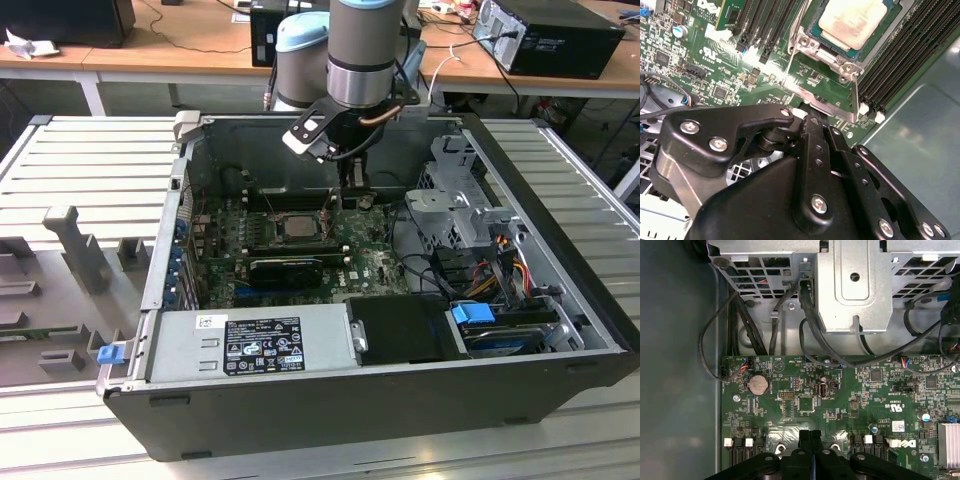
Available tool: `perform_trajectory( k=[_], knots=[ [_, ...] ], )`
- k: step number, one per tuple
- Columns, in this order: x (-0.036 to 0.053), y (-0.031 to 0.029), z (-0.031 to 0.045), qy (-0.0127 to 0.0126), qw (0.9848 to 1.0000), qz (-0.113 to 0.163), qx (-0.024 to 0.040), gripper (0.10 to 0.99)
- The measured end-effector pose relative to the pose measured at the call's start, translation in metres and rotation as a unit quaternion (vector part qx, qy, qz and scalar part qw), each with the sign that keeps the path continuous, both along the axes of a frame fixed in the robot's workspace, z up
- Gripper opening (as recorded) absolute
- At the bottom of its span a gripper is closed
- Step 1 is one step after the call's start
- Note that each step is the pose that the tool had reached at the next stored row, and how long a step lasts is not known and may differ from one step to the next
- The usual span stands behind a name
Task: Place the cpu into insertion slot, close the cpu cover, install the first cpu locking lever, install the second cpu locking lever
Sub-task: 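Close the cpu cover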
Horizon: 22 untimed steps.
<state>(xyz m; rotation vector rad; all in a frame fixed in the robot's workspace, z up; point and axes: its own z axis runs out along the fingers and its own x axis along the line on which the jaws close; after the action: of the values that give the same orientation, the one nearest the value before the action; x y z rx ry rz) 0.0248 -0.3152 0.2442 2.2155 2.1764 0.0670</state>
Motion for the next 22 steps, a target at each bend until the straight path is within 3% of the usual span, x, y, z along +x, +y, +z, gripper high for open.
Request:
perform_trajectory(
  k=[22],
  knots=[
    [-0.0113, 0.0000, 0.0000, 0.0000, 1.0000, 0.000, 0.0000, 0.106]
  ],
)
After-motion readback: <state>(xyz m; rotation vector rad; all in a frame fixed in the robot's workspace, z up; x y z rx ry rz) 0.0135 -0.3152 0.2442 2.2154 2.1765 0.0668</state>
